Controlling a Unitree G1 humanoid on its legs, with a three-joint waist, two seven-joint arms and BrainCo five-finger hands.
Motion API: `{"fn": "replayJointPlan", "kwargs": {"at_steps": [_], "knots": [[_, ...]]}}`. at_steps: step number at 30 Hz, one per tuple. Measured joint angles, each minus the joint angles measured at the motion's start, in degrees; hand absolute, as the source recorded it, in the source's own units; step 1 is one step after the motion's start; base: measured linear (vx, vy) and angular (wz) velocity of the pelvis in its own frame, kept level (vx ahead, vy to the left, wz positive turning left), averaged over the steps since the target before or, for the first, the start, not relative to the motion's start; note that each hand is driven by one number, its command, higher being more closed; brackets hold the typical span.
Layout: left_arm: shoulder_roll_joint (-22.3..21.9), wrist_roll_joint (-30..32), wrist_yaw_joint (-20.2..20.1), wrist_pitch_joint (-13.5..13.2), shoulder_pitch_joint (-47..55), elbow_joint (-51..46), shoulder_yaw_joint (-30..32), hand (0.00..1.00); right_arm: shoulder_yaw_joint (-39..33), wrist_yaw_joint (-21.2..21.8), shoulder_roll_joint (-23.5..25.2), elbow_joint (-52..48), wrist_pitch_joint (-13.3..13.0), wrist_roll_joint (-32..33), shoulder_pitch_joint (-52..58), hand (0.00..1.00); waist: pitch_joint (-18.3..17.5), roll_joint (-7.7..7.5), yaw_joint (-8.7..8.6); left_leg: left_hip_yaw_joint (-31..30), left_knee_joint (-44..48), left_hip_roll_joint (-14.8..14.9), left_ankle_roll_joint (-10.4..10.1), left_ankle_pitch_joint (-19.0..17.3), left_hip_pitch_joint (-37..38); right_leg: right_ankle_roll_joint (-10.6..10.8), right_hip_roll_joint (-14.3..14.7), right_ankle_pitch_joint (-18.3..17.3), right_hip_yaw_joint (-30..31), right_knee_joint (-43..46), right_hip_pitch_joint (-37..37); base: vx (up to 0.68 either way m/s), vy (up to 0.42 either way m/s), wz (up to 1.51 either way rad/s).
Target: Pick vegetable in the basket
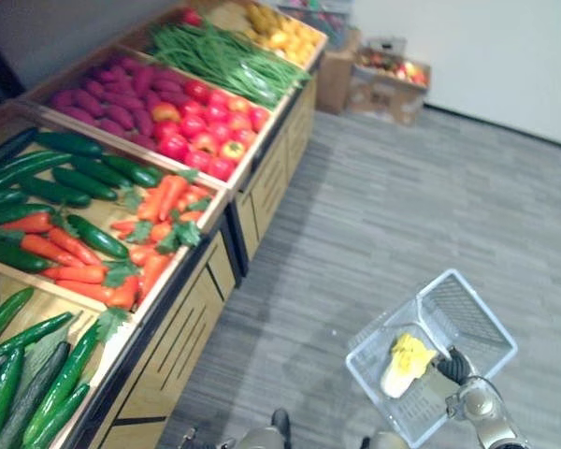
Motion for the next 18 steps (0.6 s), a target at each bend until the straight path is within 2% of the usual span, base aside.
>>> {"fn": "replayJointPlan", "kwargs": {"at_steps": [1,2,3,5,6,8,9,10,11,12,13,14,15,18], "knots": [[0.0,-0.3,0.1,0.0,-0.1,-0.7,0.0,0.0,-0.6,0.0,0.0,0.0,0.1,0.0,0.4,1.0,-0.1,0.05,-0.69,-3.2,0.0,0.0,-0.4,-0.8,1.7,-2.5,-0.3,-3.1,-2.6,-4.4,-1.1,0.36,-0.104,1.56],[-0.3,-0.8,0.3,-0.1,-0.2,-1.5,0.1,0.0,-1.0,0.0,0.0,0.1,0.1,0.1,0.7,1.0,-0.2,0.18,-1.08,-6.3,0.3,0.1,-0.7,-1.6,2.7,-4.1,0.0,-4.9,-3.9,-12.7,-2.2,0.35,-0.126,1.42],[-0.5,-0.8,0.4,-0.2,-0.2,-1.7,0.1,0.0,-1.2,0.0,0.0,0.3,0.1,0.1,0.7,1.0,-0.2,0.36,-1.45,-7.8,0.6,0.4,-1.1,-2.1,2.8,-4.2,0.8,-5.0,-3.6,-18.2,-2.5,0.33,-0.171,1.37],[-0.4,-0.8,0.5,-0.2,-0.4,-1.5,0.8,0.0,-2.6,0.1,0.2,1.6,0.0,0.4,0.7,1.0,-0.3,0.59,-1.83,-14.1,2.1,1.0,-3.2,-3.9,2.0,-2.9,2.9,-3.7,2.6,-42.0,-2.6,0.36,-0.281,1.34],[-0.5,-0.8,0.6,-0.2,-0.7,-1.4,1.2,0.0,-3.4,0.1,0.3,1.9,0.0,0.5,0.7,1.0,-0.3,0.66,-1.78,-15.7,2.5,1.1,-3.8,-4.3,1.9,-2.4,3.0,-3.4,4.6,-46.3,-2.7,0.42,-0.406,1.33],[-0.4,-0.8,1.0,-0.2,-0.8,-0.7,2.8,0.0,-6.1,0.1,0.3,2.5,0.3,0.5,0.8,1.0,-0.2,0.72,-1.45,-20.4,4.0,2.1,-7.0,-6.5,1.3,-1.3,2.6,-2.7,8.6,-55.1,-1.8,0.37,-0.453,1.33],[-0.1,-0.8,1.1,-0.2,-0.8,-0.4,3.0,0.0,-6.7,0.2,0.4,3.0,0.3,0.5,0.9,1.0,-0.3,0.64,-1.46,-21.0,4.6,2.2,-7.9,-7.1,1.0,-1.3,2.0,-2.7,8.9,-55.2,-1.4,0.3,-0.486,1.55],[0.4,-0.8,1.0,-0.2,-0.6,0.0,4.4,0.0,-7.9,0.4,0.8,3.6,0.3,0.5,1.7,1.0,-0.7,-0.63,-1.87,-22.0,5.6,2.5,-9.8,-9.0,0.5,-0.5,0.8,-1.6,8.1,-54.8,0.5,0.21,-0.412,1.52],[0.0,-1.2,1.1,-0.2,-1.5,1.4,5.3,0.0,-9.4,0.2,0.6,4.2,0.5,0.5,1.9,1.0,-0.8,0.52,-2.01,-22.3,6.4,4.4,-11.0,-10.2,-0.2,0.0,1.1,3.2,5.2,-53.5,0.8,0.24,-0.496,1.66],[-1.8,-2.0,1.0,-0.1,-1.6,3.3,5.9,0.0,-10.6,0.1,-0.4,5.0,0.9,0.5,1.6,1.0,-1.5,3.29,-1.79,-21.9,7.0,8.0,-12.1,-10.2,-0.9,-1.5,3.5,2.9,1.5,-52.1,1.1,0.25,-0.441,1.07],[-2.6,-2.4,1.0,-0.1,-1.5,4.0,6.6,0.0,-10.6,0.2,-0.7,5.7,1.2,0.5,1.2,1.0,-1.5,4.41,-1.55,-21.2,7.1,9.5,-13.2,-9.5,-1.2,-2.5,4.6,2.3,0.3,-52.1,1.5,0.25,-0.421,0.73],[-3.5,-2.7,1.0,0.0,-1.0,4.6,7.3,0.0,-10.5,0.3,-0.9,6.5,1.8,0.6,0.3,1.0,-1.7,5.46,-1.35,-20.6,7.1,11.2,-14.4,-8.1,-1.8,-3.8,5.8,1.5,-1.4,-51.9,1.8,0.29,-0.459,0.62],[-4.0,-2.9,1.0,0.2,-0.6,5.5,7.5,0.0,-10.5,0.5,-0.8,7.1,1.9,0.6,-0.6,1.0,-1.6,6.01,-1.53,-19.3,7.6,12.6,-15.1,-4.6,-3.2,-5.2,6.5,0.9,-4.3,-51.0,2.5,0.2,-0.372,0.69],[-4.0,-4.9,0.9,0.8,-1.4,5.4,7.7,0.0,-10.5,0.6,-0.9,8.2,1.8,0.6,-0.6,1.0,-1.2,5.9,-2.02,-14.0,10.7,13.0,-15.3,1.8,-6.2,-7.1,5.9,-0.3,-8.8,-51.6,5.4,0.15,-0.329,0.93]]}}
